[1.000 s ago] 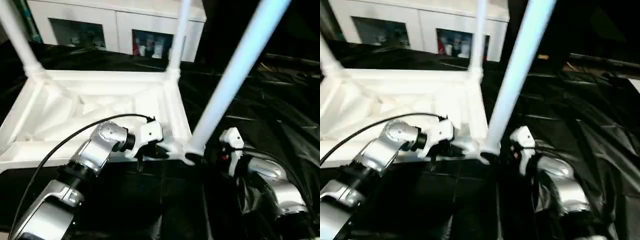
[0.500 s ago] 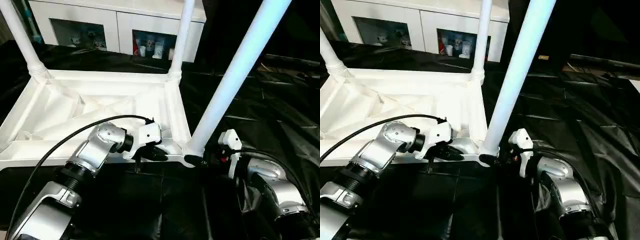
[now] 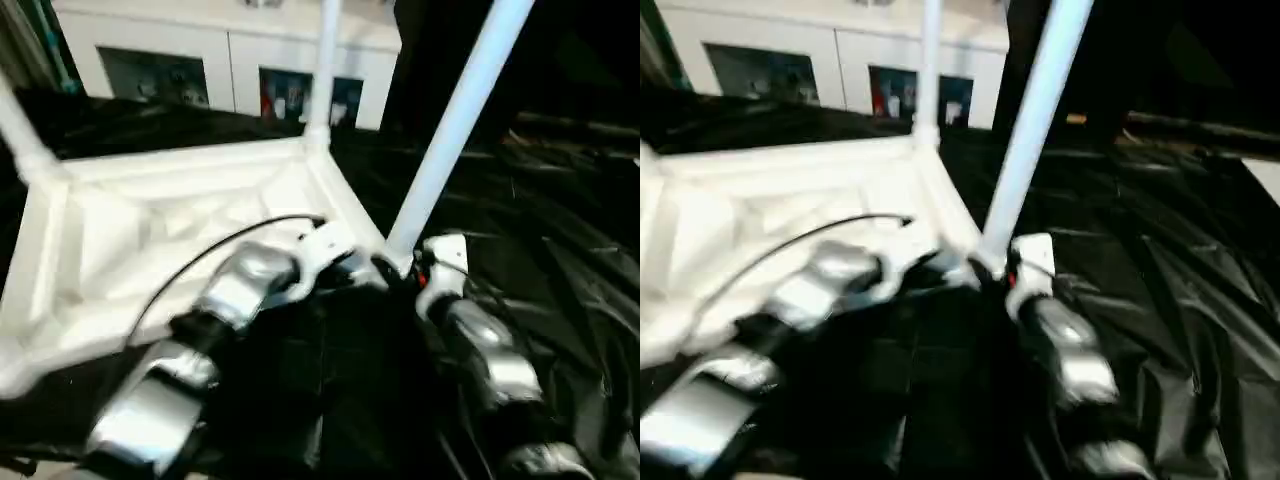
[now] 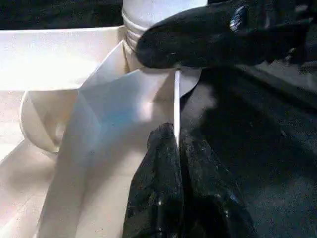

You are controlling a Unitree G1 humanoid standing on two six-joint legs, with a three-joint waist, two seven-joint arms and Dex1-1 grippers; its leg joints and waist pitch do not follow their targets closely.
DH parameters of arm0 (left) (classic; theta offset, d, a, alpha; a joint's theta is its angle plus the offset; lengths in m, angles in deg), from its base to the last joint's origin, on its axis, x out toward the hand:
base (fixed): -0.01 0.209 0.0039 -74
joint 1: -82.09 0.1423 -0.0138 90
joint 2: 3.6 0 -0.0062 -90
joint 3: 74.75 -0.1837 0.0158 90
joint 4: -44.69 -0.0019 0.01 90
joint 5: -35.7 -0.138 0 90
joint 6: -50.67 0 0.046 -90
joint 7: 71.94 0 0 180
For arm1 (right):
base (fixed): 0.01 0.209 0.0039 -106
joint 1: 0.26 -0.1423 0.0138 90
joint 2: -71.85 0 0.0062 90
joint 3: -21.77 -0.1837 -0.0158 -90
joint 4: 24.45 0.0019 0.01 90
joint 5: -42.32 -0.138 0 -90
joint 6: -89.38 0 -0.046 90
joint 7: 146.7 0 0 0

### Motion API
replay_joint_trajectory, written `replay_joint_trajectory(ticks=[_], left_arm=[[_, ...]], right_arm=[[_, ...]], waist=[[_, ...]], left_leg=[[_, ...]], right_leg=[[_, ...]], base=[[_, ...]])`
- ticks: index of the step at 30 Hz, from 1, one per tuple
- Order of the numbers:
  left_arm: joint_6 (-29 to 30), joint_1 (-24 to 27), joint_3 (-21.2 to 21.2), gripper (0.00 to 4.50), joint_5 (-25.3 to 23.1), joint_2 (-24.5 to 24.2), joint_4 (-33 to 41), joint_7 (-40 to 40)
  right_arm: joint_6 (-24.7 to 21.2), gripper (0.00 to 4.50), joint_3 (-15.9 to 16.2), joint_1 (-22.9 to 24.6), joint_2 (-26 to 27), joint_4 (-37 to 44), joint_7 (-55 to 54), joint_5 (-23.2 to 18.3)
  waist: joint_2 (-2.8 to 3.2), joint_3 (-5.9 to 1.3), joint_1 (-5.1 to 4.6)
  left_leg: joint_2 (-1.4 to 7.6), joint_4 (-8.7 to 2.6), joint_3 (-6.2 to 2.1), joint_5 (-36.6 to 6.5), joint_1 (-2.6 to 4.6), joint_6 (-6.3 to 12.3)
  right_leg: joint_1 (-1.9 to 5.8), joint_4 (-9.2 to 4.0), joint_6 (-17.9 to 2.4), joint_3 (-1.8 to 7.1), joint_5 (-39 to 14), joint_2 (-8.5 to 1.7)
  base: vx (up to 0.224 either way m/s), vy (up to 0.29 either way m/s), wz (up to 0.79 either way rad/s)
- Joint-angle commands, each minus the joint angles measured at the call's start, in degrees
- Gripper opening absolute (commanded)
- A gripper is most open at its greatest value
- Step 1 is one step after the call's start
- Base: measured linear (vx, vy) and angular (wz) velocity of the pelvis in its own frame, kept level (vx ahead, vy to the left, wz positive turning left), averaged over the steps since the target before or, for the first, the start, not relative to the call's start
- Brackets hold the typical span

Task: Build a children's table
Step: Rotate leg to tighten

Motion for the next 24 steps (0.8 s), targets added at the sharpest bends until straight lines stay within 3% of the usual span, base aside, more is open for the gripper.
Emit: replay_joint_trajectory(ticks=[1,3,5,9,13,16,18,21,22,24], left_arm=[[-0.39,0.10,-0.72,0.00,-1.21,0.76,-2.62,-1.57],[-0.41,0.09,-0.77,0.00,-1.22,0.78,-2.67,-1.35],[-0.77,0.17,-1.27,0.00,-1.60,0.47,-2.66,-0.47],[-2.52,0.70,-2.28,0.00,-1.92,-1.07,-2.70,2.37],[-5.53,2.56,-3.52,0.00,-1.91,-4.25,0.09,8.01],[-8.06,4.05,-4.20,0.00,-0.93,-6.34,2.77,12.87],[-10.38,6.52,-4.98,0.00,1.85,-8.98,7.34,21.29],[-11.06,7.85,-5.84,0.00,2.90,-10.92,10.27,25.53],[-10.81,8.63,-6.27,0.00,3.31,-12.03,11.96,27.76],[-10.57,9.83,-6.39,0.00,4.19,-13.23,14.31,30.27]], right_arm=[[-0.24,2.74,0.83,0.64,0.43,-2.46,-0.96,1.99],[-0.05,2.74,0.89,0.67,0.54,-2.28,-0.54,1.91],[0.41,3.30,1.02,1.14,0.81,-0.96,2.70,0.55],[2.24,3.66,3.17,2.88,-1.83,3.09,9.65,0.11],[0.00,3.85,4.78,5.68,-7.28,8.86,18.67,-1.35],[-0.84,3.85,4.82,7.28,-10.58,11.49,23.95,-2.82],[-1.75,3.85,4.47,8.68,-13.77,13.53,28.67,-3.80],[-2.18,3.85,4.43,9.50,-15.23,14.85,31.63,-4.88],[-2.83,3.85,4.51,10.08,-16.03,16.09,33.69,-5.95],[-3.82,3.85,5.27,11.07,-17.36,17.89,37.10,-7.25]], waist=[[0.11,-3.06,0.03],[0.07,-3.13,0.23],[0.05,-3.14,0.30],[-0.08,-3.08,0.72],[-0.31,-2.86,0.86],[-0.39,-3.03,0.93],[-0.40,-3.07,0.92],[-0.09,-3.32,1.11],[-0.31,-3.43,1.11],[-0.17,-3.42,1.22]], left_leg=[[3.14,-4.37,-1.84,-12.71,0.48,0.68],[3.17,-4.30,-1.78,-11.58,0.38,1.64],[3.19,-4.29,-1.75,-11.22,0.40,2.00],[3.33,-4.27,-1.71,-10.36,0.27,3.34],[3.31,-4.44,-1.94,-11.07,0.00,3.84],[3.51,-4.38,-1.97,-11.33,0.21,3.83],[3.57,-4.30,-1.76,-9.59,0.07,4.57],[3.74,-4.09,-1.56,-8.05,0.32,4.92],[3.77,-4.09,-1.55,-6.87,0.25,5.22],[3.84,-4.00,-1.46,-6.11,0.38,5.71]], right_leg=[[1.95,-5.21,-9.98,2.89,-16.82,-5.27],[2.16,-4.99,-10.17,2.92,-14.55,-5.31],[2.16,-4.93,-10.36,2.89,-13.95,-5.29],[2.27,-4.80,-10.86,2.86,-12.47,-5.27],[2.60,-5.23,-9.37,2.82,-16.46,-5.33],[2.51,-5.31,-9.28,2.88,-17.36,-5.48],[2.41,-4.88,-10.43,2.94,-14.09,-5.33],[2.29,-4.16,-12.57,2.93,-8.83,-5.29],[2.45,-3.79,-13.38,2.83,-6.58,-5.24],[2.45,-3.61,-13.99,2.84,-4.46,-5.17]], base=[[0.000,0.000,0.00],[0.000,0.000,0.00],[0.000,0.000,0.00],[0.000,0.000,0.00],[0.000,0.000,0.00],[0.000,0.000,0.00],[0.000,0.000,0.00],[0.000,0.000,0.00],[0.000,0.000,0.00],[0.000,0.000,0.00]])
